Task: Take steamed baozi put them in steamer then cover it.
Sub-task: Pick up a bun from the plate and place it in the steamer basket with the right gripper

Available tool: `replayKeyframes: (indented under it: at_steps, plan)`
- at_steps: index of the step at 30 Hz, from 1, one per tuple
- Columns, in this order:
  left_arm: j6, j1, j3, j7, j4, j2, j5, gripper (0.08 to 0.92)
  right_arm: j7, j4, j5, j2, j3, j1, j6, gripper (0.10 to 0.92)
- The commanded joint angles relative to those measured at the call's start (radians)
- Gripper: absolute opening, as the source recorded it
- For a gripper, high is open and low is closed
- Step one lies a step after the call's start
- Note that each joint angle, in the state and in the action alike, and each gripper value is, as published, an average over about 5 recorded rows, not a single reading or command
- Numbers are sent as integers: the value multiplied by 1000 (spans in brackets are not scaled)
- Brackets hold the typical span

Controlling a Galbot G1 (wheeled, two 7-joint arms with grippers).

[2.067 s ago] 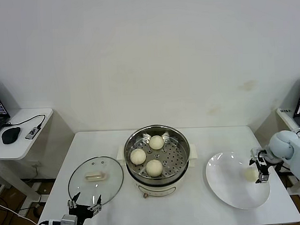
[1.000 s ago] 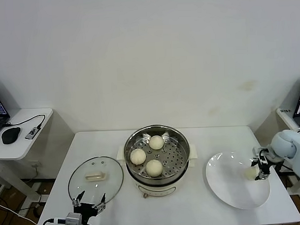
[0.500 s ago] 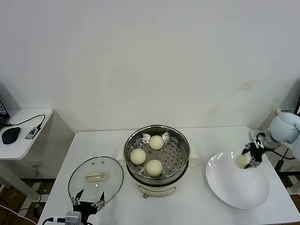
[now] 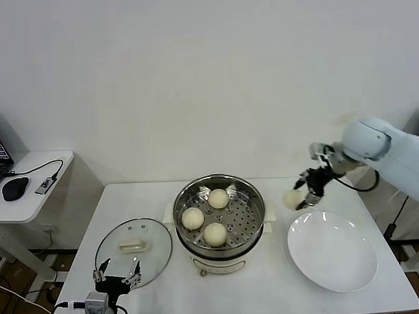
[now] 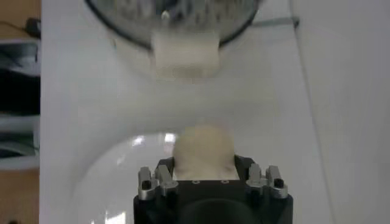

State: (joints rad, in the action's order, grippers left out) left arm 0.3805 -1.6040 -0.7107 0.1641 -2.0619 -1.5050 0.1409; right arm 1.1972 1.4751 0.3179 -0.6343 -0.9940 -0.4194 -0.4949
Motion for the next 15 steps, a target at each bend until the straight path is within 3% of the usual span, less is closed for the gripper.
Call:
replayKeyframes:
  at_steps: [1, 15]
  plan:
    - [0, -7, -3, -4, -20, -1, -2, 823, -13, -6, 195, -228, -232, -270, -67, 620]
    - [6, -6, -13, -1, -33, 2, -20, 823, -61, -88, 125, -372, -235, -159, -93, 619]
